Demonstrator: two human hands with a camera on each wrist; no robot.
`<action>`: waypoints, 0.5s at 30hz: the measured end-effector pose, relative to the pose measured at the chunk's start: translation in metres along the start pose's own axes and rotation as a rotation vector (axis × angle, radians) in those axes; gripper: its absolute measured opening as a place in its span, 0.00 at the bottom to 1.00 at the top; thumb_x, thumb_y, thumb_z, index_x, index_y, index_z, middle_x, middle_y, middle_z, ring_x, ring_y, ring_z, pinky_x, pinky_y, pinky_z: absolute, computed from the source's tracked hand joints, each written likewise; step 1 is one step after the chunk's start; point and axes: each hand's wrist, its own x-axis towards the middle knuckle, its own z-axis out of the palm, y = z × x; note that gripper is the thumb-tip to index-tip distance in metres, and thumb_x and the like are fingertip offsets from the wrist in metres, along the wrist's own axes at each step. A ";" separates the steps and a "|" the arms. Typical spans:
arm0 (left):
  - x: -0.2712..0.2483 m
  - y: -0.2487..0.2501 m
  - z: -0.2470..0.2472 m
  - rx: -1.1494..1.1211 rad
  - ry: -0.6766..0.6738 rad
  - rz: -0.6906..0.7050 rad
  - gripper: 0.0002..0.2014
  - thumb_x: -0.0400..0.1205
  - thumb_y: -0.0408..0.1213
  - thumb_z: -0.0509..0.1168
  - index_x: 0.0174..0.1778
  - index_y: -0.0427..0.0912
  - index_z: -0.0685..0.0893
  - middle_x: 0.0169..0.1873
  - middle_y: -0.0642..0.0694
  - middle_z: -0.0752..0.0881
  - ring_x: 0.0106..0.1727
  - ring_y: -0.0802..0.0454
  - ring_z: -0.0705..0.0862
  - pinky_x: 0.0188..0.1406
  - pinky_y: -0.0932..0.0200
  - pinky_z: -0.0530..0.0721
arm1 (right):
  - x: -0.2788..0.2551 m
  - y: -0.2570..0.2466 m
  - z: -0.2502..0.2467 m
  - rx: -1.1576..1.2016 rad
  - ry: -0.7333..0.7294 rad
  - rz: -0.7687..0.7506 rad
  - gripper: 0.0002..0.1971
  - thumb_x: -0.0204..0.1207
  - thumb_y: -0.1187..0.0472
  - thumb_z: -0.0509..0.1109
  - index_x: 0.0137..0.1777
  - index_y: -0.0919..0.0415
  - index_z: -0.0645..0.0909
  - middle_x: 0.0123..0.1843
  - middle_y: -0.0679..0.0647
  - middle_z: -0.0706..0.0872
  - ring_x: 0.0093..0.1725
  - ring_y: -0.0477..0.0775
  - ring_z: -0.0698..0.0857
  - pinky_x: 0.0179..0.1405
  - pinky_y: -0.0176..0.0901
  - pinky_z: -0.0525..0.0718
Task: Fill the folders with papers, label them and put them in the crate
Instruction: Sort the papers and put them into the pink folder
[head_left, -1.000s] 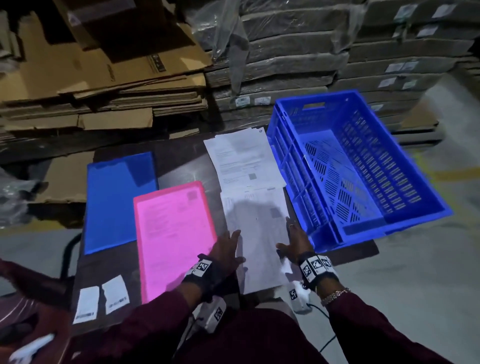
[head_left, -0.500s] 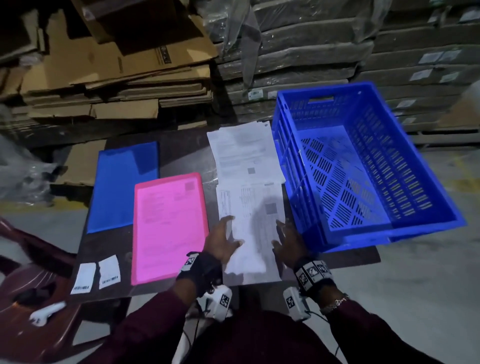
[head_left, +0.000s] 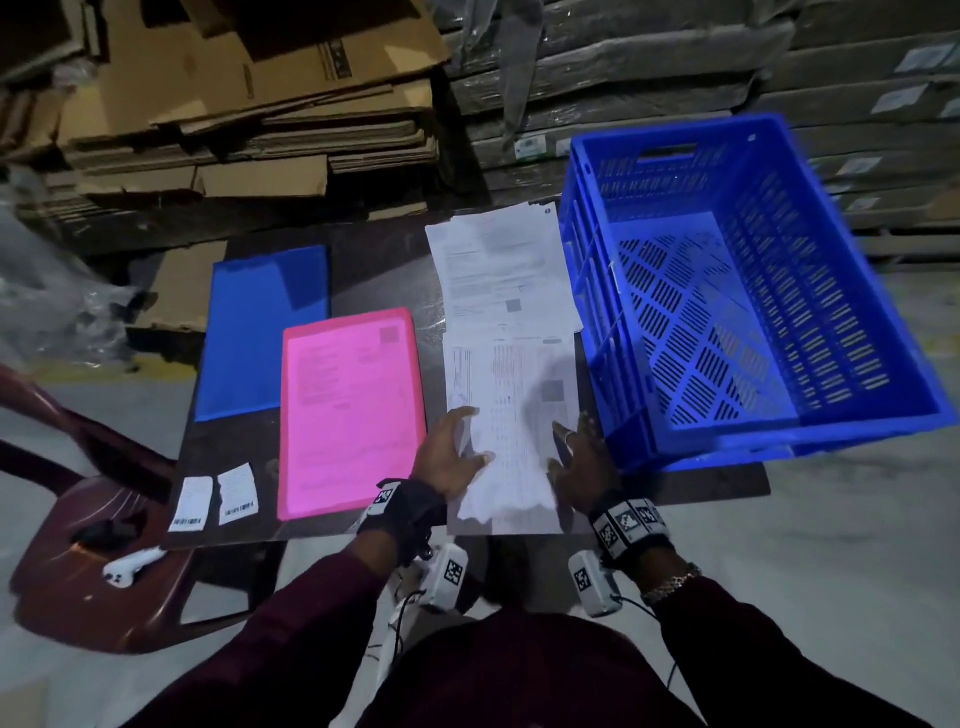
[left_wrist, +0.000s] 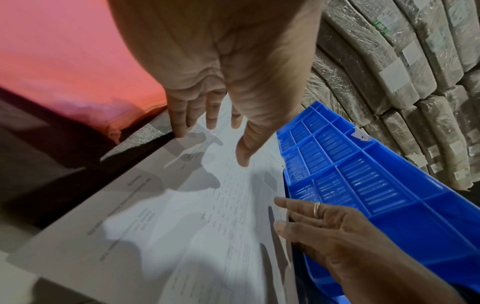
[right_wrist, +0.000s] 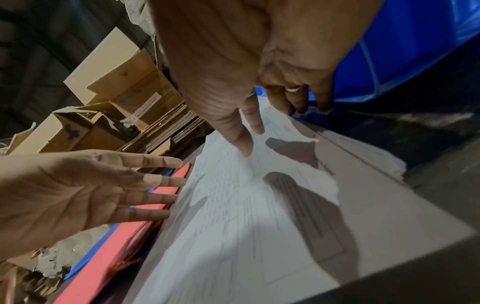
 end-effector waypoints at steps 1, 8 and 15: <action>-0.001 0.001 -0.001 0.010 -0.006 0.009 0.32 0.73 0.45 0.79 0.71 0.59 0.73 0.77 0.55 0.72 0.77 0.57 0.68 0.70 0.58 0.72 | 0.000 0.000 -0.001 0.008 0.000 0.002 0.32 0.80 0.61 0.69 0.84 0.52 0.64 0.89 0.57 0.44 0.87 0.58 0.43 0.86 0.56 0.50; -0.002 0.005 -0.008 0.030 -0.039 0.052 0.32 0.75 0.43 0.78 0.73 0.59 0.72 0.77 0.58 0.72 0.76 0.59 0.68 0.70 0.61 0.67 | -0.004 -0.004 -0.002 0.095 0.054 -0.028 0.28 0.79 0.60 0.72 0.79 0.54 0.72 0.87 0.55 0.57 0.86 0.57 0.56 0.84 0.49 0.58; -0.006 -0.003 -0.006 0.006 0.078 0.092 0.33 0.71 0.37 0.80 0.70 0.55 0.76 0.72 0.57 0.74 0.72 0.60 0.71 0.71 0.59 0.70 | -0.009 -0.007 -0.002 0.223 0.093 -0.030 0.30 0.81 0.62 0.69 0.82 0.61 0.66 0.81 0.48 0.72 0.85 0.49 0.58 0.82 0.39 0.56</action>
